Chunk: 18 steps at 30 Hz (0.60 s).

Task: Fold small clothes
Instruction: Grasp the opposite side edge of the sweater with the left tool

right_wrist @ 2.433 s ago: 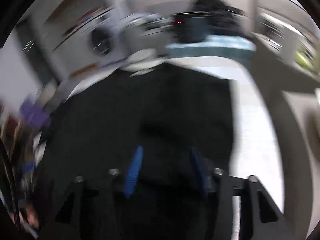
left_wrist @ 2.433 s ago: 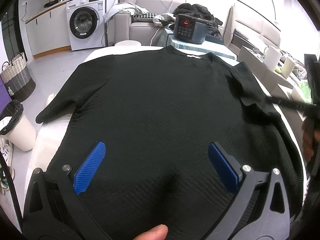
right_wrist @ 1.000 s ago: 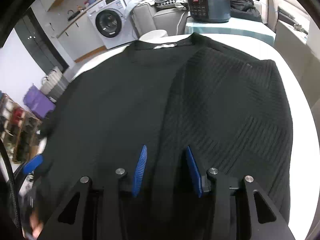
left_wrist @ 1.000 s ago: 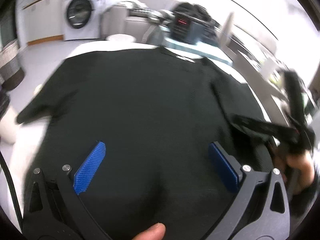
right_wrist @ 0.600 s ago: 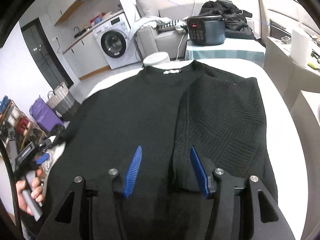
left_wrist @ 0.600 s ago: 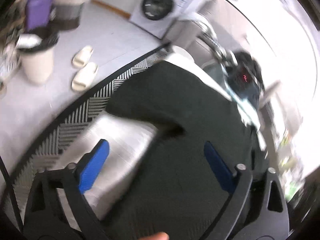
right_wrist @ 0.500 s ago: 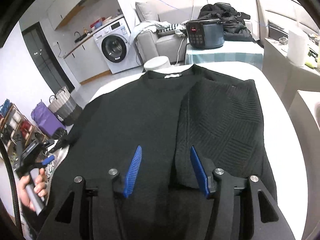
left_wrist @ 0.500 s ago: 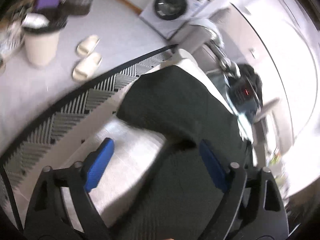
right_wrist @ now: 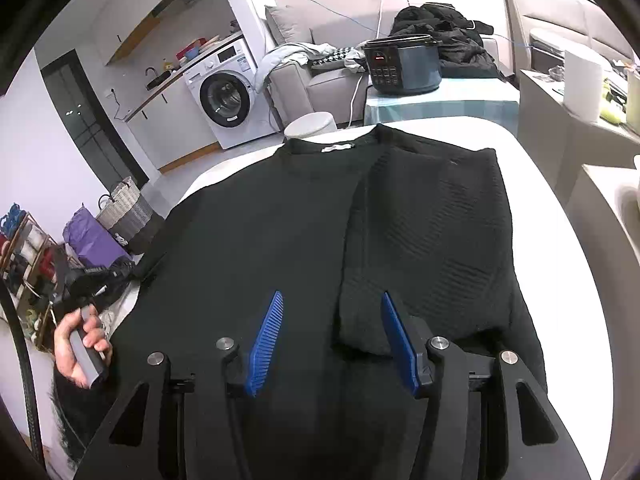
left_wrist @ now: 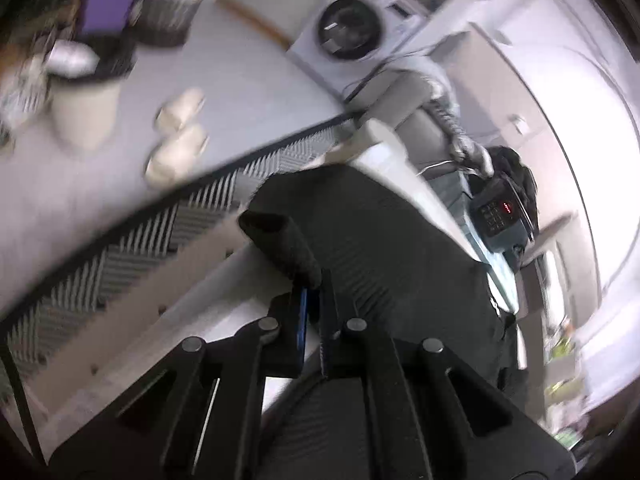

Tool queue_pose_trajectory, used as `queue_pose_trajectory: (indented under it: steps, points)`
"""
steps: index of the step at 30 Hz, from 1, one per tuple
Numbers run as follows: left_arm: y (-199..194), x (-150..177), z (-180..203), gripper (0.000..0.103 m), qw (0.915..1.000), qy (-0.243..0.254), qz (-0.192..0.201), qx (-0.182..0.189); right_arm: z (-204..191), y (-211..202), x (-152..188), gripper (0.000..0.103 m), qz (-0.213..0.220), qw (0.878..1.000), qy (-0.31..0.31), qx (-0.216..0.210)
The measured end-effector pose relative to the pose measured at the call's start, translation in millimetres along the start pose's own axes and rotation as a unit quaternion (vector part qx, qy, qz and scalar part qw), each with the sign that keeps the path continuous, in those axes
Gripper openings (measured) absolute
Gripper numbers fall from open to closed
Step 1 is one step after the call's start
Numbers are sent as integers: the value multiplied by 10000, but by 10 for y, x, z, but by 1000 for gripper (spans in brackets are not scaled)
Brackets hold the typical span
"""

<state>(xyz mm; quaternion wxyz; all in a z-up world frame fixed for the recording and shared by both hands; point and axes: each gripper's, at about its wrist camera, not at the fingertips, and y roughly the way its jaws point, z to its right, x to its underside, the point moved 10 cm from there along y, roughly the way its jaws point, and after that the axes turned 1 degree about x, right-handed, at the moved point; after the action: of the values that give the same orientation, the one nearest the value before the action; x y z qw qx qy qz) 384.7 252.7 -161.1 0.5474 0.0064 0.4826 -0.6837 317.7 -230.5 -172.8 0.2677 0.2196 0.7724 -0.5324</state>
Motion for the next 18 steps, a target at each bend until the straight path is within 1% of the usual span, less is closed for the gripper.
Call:
queue_pose_trajectory:
  steps: [1, 3, 4, 5, 6, 7, 8, 9, 10, 12, 13, 14, 15, 16, 18]
  points:
    - [-37, -40, 231, 2, 9992, 352, 173, 88, 30, -20, 24, 53, -3, 10000, 18, 16]
    - [-91, -41, 670, 2, 9954, 866, 303, 294, 76, -57, 49, 53, 8, 10000, 60, 37]
    - [-100, 32, 1011, 2, 9893, 1324, 325, 515, 115, -80, 50, 53, 24, 10000, 82, 50]
    - [-105, 128, 1271, 2, 9831, 1679, 270, 672, 141, -105, 56, 53, 40, 9999, 114, 63]
    - [-99, 283, 1540, 2, 9742, 2097, 175, 814, 166, -126, 61, 53, 49, 9999, 138, 74]
    - [-56, 510, 1799, 2, 9608, 2613, -45, 923, 197, -155, 69, 53, 66, 9998, 158, 102]
    - [5, 757, 1997, 2, 9448, 3113, -324, 966, 230, -184, 75, 53, 89, 9997, 179, 137]
    - [63, 986, 2127, 3, 9300, 3505, -538, 965, 264, -214, 83, 53, 108, 9996, 208, 167]
    - [157, 1295, 2215, 3, 9104, 3938, -861, 931, 287, -226, 88, 53, 115, 9995, 225, 176]
    - [272, 1630, 2228, 3, 8903, 4337, -1158, 770, 349, -261, 107, 53, 133, 9993, 285, 214]
    - [288, 1752, 2214, 3, 8857, 4416, -1227, 739, 382, -267, 107, 53, 134, 9992, 312, 224]
    - [297, 1827, 2182, 4, 8836, 4439, -1293, 743, 407, -277, 117, 53, 134, 9991, 350, 222]
    - [270, 1902, 2166, 9, 8839, 4422, -1334, 738, 424, -281, 132, 53, 122, 9990, 372, 214]
    - [249, 1937, 2126, 11, 8860, 4357, -1390, 759, 435, -282, 139, 53, 115, 9990, 381, 223]
    - [223, 1963, 2098, 21, 8891, 4251, -1434, 910, 441, -278, 150, 53, 107, 9990, 387, 220]
